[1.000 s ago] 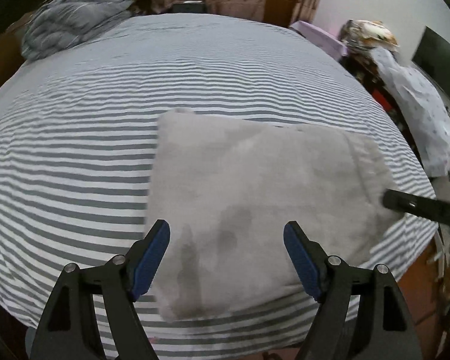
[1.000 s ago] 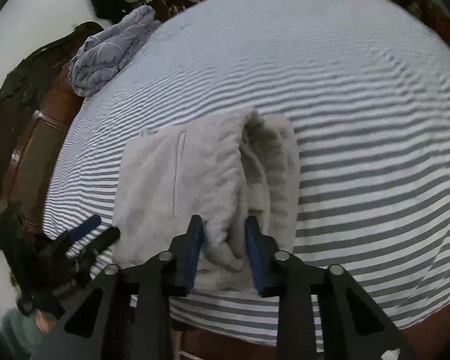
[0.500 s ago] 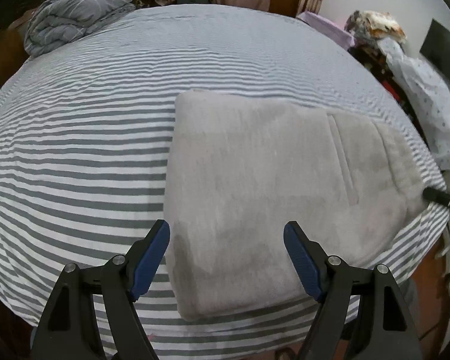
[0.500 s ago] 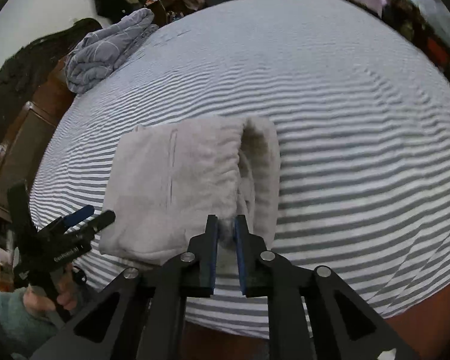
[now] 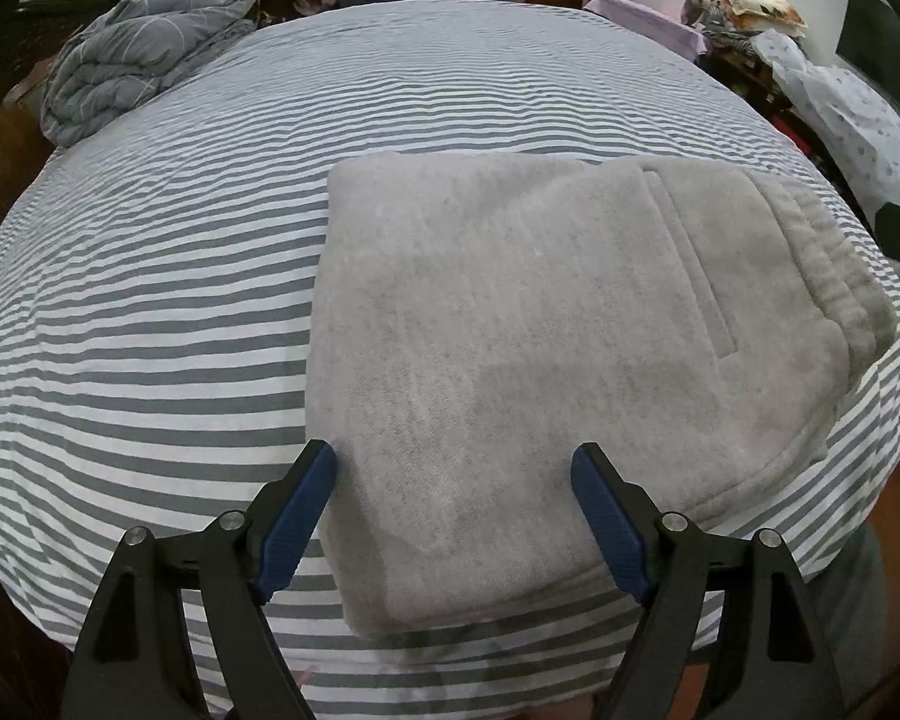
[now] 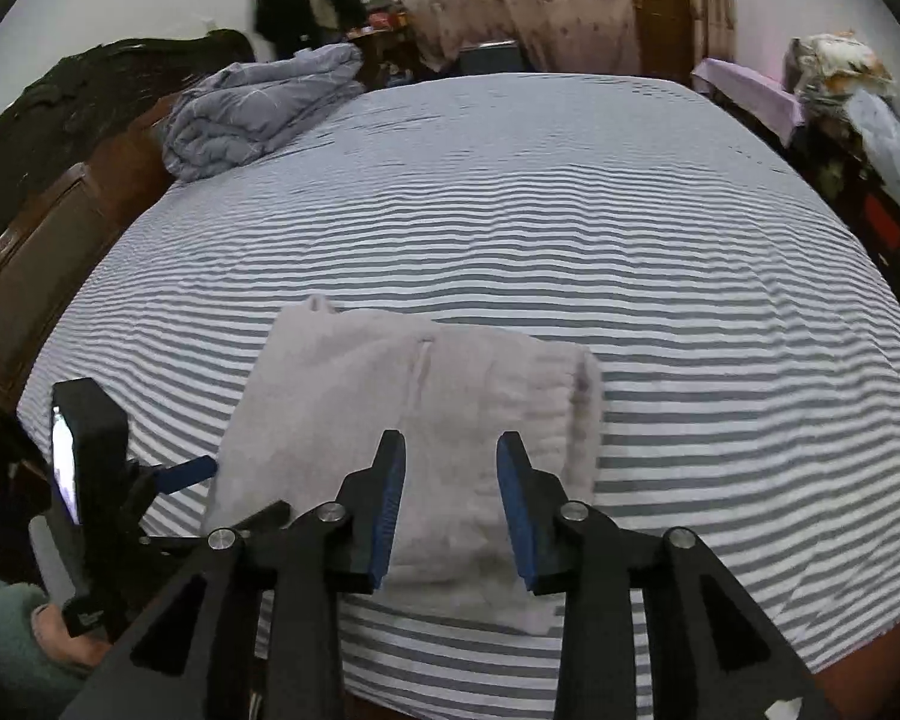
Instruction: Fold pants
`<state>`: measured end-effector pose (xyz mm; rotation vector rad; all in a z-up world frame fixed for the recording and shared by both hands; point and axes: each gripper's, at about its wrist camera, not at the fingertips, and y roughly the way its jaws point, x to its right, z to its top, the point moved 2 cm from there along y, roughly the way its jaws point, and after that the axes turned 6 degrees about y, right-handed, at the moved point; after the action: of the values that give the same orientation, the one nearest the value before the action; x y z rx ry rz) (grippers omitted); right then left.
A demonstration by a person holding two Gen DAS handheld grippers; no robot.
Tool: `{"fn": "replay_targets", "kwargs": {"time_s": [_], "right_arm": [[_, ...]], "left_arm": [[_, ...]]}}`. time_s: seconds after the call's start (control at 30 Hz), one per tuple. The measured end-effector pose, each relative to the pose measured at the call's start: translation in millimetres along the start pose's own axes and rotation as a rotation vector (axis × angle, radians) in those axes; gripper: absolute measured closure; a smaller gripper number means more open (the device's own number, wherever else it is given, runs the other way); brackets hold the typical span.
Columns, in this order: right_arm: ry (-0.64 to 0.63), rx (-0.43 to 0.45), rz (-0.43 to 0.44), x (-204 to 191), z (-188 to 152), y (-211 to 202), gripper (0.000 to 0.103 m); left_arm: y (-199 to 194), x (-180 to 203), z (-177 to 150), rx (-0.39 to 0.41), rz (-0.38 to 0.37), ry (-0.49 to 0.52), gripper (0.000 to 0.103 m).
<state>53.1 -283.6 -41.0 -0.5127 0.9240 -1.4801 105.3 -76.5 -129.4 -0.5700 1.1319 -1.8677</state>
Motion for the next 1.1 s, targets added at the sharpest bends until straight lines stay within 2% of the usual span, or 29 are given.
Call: {"fn": "replay_targets", "kwargs": {"time_s": [0.13, 0.27, 0.37, 0.53, 0.6, 0.73, 0.83, 1.1], "right_arm": [[-0.043, -0.044, -0.057, -7, -6, 14, 0.074], [-0.024, -0.112, -0.129, 13, -23, 32, 0.075], [0.020, -0.155, -0.120, 31, -37, 46, 0.076], [0.065, -0.152, -0.088, 42, -44, 50, 0.077], [0.098, -0.155, -0.066, 49, -46, 53, 0.077], [0.130, -0.155, -0.037, 61, -47, 57, 0.077], [0.119, -0.163, -0.038, 62, -45, 61, 0.077], [0.130, -0.176, -0.010, 62, -37, 61, 0.074]], "left_arm": [[0, 0, 1, -0.006, 0.001, -0.003, 0.021], [0, -6, 3, -0.007, -0.015, -0.019, 0.021], [-1, -15, 3, -0.001, -0.024, -0.056, 0.021], [4, -28, -2, -0.010, -0.011, -0.083, 0.021], [9, -31, -6, -0.022, -0.028, -0.097, 0.021], [18, -36, -11, -0.023, -0.051, -0.127, 0.014], [23, -40, -14, -0.023, -0.057, -0.152, 0.007], [12, -41, -12, -0.006, -0.062, -0.146, 0.006]]}}
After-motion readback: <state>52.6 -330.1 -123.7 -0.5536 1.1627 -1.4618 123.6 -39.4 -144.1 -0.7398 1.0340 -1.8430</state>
